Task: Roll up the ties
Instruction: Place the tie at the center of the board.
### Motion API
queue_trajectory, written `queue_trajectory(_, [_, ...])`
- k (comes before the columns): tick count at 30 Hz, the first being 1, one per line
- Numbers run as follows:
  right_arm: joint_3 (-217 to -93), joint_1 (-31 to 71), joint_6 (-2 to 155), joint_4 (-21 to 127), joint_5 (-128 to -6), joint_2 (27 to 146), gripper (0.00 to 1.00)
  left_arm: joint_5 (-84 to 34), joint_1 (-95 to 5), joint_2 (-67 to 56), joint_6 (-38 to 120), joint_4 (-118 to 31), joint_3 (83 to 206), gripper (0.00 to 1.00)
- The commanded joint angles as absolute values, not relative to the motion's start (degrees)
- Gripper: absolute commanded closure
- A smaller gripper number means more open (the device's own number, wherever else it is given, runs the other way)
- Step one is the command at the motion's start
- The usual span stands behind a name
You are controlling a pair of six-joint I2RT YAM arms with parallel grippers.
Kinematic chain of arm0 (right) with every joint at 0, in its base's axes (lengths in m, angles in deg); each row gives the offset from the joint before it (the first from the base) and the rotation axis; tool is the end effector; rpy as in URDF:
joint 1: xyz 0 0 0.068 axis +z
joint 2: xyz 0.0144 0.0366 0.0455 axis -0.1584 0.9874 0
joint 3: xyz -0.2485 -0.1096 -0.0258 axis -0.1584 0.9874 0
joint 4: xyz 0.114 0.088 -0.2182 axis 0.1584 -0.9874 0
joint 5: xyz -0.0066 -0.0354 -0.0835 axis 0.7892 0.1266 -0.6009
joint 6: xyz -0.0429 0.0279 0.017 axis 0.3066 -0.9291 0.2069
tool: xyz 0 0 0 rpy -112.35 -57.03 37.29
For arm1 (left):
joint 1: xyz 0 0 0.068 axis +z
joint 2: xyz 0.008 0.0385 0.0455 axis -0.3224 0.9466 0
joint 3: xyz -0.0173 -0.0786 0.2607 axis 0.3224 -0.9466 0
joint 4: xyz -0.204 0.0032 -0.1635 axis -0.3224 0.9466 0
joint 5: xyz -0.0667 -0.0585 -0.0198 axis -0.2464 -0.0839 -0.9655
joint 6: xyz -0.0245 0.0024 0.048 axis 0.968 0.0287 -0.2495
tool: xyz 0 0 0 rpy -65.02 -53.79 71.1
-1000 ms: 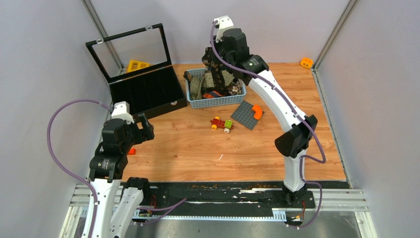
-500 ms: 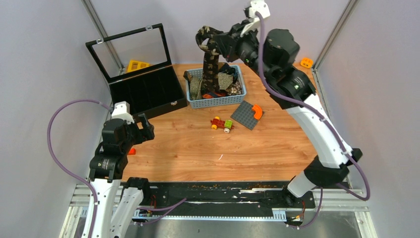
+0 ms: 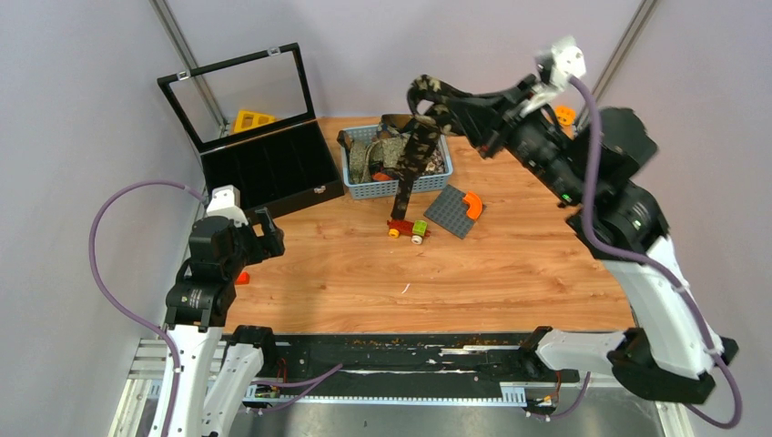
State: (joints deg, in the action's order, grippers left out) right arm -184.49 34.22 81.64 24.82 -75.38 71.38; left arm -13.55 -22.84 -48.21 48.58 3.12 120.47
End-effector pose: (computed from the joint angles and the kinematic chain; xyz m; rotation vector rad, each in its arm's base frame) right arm 0.1241 0.1166 0.5771 -0.4987 1.3180 0.6465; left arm 0.1134 -0.0061 0.3247 -0.3112 2.0678 -0.1938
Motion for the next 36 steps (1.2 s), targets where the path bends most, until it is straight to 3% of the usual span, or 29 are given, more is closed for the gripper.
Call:
queue_trajectory(1, [-181.46, 34.31, 89.03, 24.60, -79.23, 62.41, 1.00, -14.44, -22.47, -48.19, 48.23, 1.37, 120.45, 0.05])
queue_trajectory(12, [-183.30, 34.31, 99.93, 14.59, -85.86, 54.86, 1.00, -14.70, -22.49, -47.50, 48.16, 1.43, 120.45, 0.05])
queue_trajectory(16, [-179.23, 34.31, 97.13, 9.82, -73.82, 58.61, 1.00, -14.71, -22.48, -47.57, 48.16, 1.42, 120.46, 0.05])
queue_trajectory(20, [-162.97, 34.36, 87.67, 19.14, -54.01, 63.50, 1.00, -14.71, -22.47, -47.88, 48.16, 1.41, 120.38, 0.05])
queue_trajectory(25, [-150.27, 34.56, 75.40, 39.89, -32.74, 80.61, 1.00, -14.80, -22.44, -48.05, 48.16, 1.29, 120.37, 0.05])
queue_trajectory(29, [-158.33, 36.74, 76.17, 38.59, -23.35, 98.77, 1.00, -14.88, -22.46, -48.11, 48.07, 1.28, 120.37, 0.05])
queue_trajectory(36, [-171.84, 40.50, 79.19, 31.10, -24.51, 116.89, 1.00, -14.18, -22.47, -48.40, 48.34, 1.34, 120.28, 0.05])
